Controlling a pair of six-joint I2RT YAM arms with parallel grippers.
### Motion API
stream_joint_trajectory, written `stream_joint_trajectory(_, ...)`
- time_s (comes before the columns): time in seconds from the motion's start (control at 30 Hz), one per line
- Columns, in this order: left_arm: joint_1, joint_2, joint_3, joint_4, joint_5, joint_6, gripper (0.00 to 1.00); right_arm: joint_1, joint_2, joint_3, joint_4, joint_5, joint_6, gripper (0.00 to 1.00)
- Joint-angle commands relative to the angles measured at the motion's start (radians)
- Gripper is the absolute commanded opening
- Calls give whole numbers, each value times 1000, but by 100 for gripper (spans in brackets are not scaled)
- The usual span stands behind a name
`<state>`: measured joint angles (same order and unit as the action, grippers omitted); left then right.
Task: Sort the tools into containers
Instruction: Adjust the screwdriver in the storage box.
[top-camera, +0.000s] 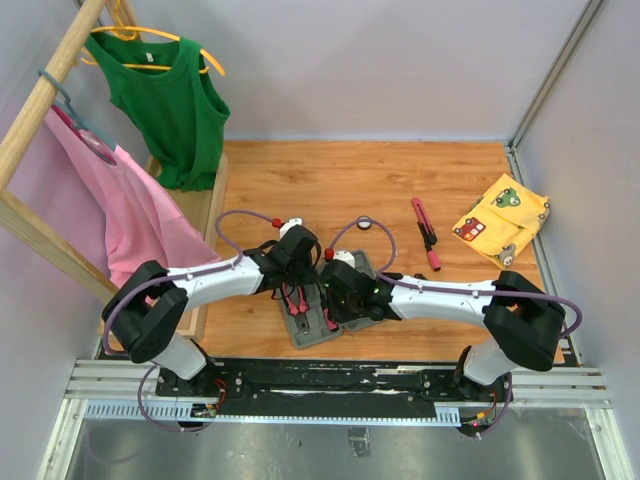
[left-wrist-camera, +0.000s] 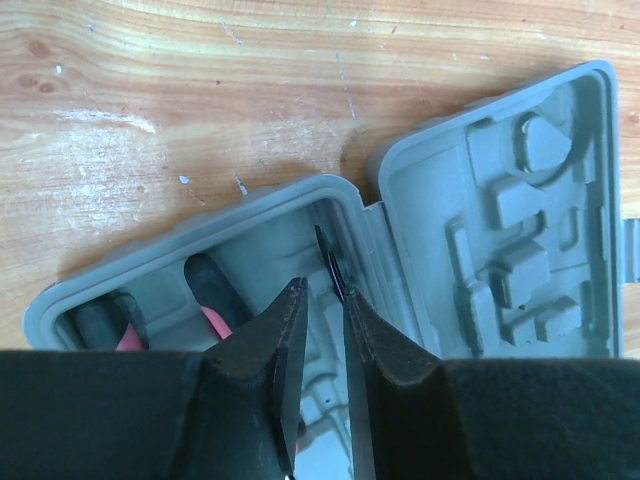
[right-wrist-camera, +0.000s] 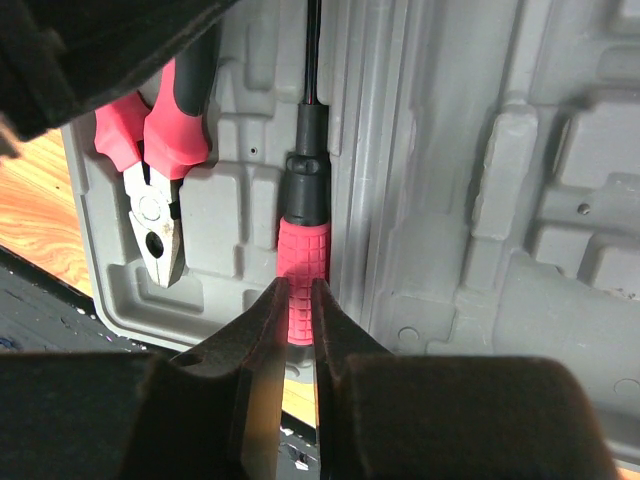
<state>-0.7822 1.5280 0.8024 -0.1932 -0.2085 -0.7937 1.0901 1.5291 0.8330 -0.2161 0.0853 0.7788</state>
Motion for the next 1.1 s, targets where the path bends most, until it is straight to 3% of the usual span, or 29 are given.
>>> stream_joint_trajectory(0.0,1,-59,15,-15,-15,7,26,22,41,-47,-125,7,-20,15)
stream_joint_trajectory(0.37,104,-219,-48,-14,-33,55,26,20,-78,70,-142,88,-120,26)
stream_joint_trajectory(0.77,116,-335,-128,-144,-99,44,30,-58,-4,226,-190,76,-230,27)
stream_joint_trajectory(1.07,116,-394,-227,-201,-72,-8,30,-82,2,198,-168,47,-229,27)
